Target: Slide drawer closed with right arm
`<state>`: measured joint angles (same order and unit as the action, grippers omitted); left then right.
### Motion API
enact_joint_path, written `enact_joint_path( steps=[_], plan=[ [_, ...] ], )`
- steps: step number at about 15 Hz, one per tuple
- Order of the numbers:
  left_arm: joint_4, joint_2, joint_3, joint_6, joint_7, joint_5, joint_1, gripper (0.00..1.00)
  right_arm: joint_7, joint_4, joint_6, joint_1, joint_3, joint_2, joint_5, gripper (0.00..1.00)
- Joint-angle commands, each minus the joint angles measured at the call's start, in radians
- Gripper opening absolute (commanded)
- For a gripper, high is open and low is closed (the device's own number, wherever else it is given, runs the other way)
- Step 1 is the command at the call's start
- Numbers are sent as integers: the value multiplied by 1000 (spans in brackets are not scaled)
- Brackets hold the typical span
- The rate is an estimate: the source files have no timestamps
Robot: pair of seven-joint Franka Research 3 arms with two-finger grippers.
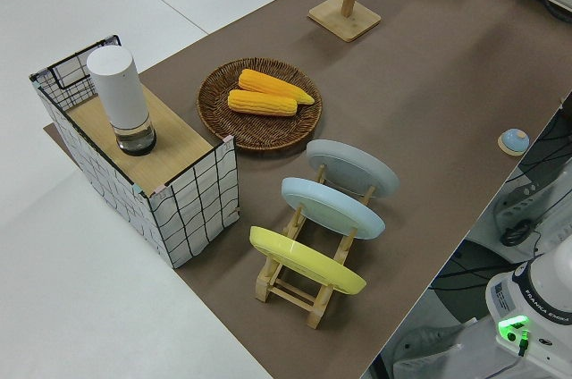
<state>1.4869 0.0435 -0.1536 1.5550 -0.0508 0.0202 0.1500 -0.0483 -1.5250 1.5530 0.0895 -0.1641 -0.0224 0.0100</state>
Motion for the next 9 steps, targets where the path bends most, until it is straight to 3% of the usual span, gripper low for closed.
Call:
enact_joint_path(
  steps=[1,4,7,9],
  plan=[
    [-20,13,-17,0,-8,-12,17,995,13,-27,7,-1,8,25,-7,987],
    [-20,13,-17,0,-8,-12,17,998,16,-6,-40,-2,8,16,-22,987],
    [-20,13,-17,0,-8,-12,17,998,19,-4,-42,1,35,13,-48,987],
    [-20,13,-17,0,-8,-12,17,995,33,0,-30,4,37,-5,-47,987]
  ],
)
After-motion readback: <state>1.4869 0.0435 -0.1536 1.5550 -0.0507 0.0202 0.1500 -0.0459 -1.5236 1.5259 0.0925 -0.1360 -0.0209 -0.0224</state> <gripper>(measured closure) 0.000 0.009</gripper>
